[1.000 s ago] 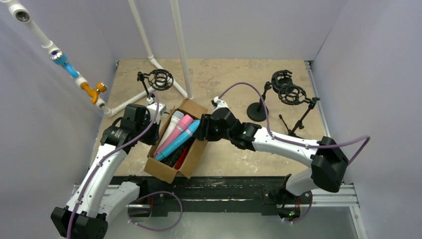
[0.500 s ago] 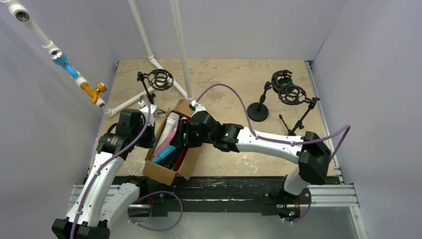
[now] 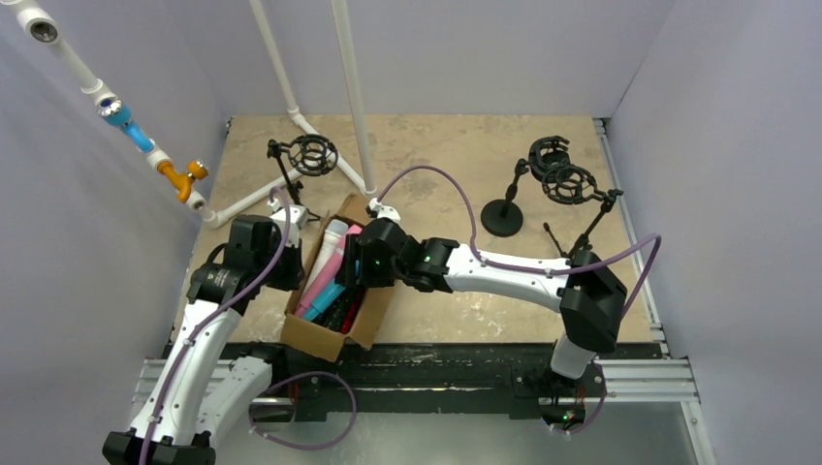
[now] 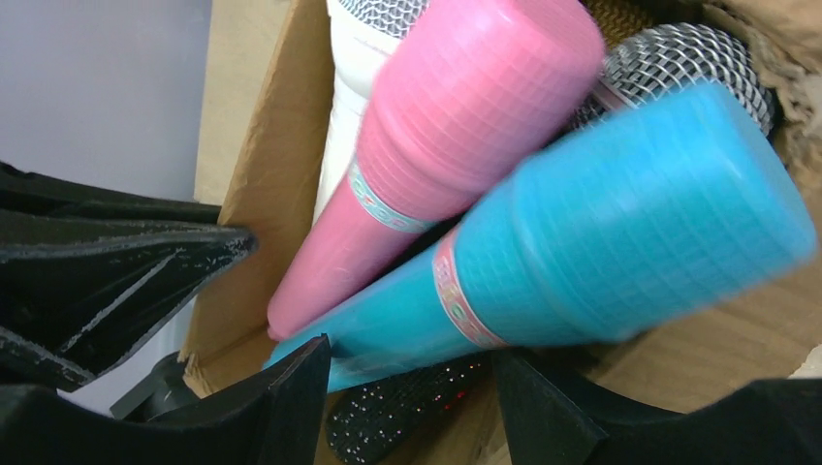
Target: Attach the microphones to the stand
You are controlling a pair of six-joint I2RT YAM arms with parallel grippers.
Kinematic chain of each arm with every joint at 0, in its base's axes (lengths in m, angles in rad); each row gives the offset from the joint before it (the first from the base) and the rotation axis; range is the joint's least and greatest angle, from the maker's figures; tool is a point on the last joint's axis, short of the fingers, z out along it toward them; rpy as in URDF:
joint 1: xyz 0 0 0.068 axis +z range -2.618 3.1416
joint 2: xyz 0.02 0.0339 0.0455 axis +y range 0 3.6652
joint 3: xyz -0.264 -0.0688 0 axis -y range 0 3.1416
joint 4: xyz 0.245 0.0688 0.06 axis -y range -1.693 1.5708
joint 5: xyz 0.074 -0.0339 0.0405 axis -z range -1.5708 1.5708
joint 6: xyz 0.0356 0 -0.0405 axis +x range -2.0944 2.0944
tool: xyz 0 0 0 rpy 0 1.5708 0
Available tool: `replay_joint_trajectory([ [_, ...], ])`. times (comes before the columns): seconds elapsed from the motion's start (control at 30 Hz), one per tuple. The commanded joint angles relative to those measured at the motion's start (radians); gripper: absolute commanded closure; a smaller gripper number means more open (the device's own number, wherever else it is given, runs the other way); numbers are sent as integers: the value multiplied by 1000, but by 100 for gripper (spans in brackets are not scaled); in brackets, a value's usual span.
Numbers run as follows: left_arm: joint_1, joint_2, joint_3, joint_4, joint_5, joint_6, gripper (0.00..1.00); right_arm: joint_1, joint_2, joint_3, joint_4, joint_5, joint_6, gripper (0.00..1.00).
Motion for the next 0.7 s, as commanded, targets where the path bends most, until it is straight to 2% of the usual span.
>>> replay_joint_trajectory([
  [0.0,6,-31,0,121,166,-35,100,-5,15,43,-17,144,22,36],
  [0.13,5,-29,-14,139,230,-37,100,-6,14,65,-13,207,16,41],
  [0.33,3,-36,-30,159,276,-45,100,-6,55,110,-38,224,-2,55],
  [0.4,3,-46,-36,165,293,-48,100,-6,74,118,-52,233,-1,55],
  [0.53,-3,-62,-44,172,312,-45,100,-4,100,128,-62,246,-2,47],
  [0.67,-3,-66,-46,173,299,-49,100,-4,105,117,-37,251,3,46],
])
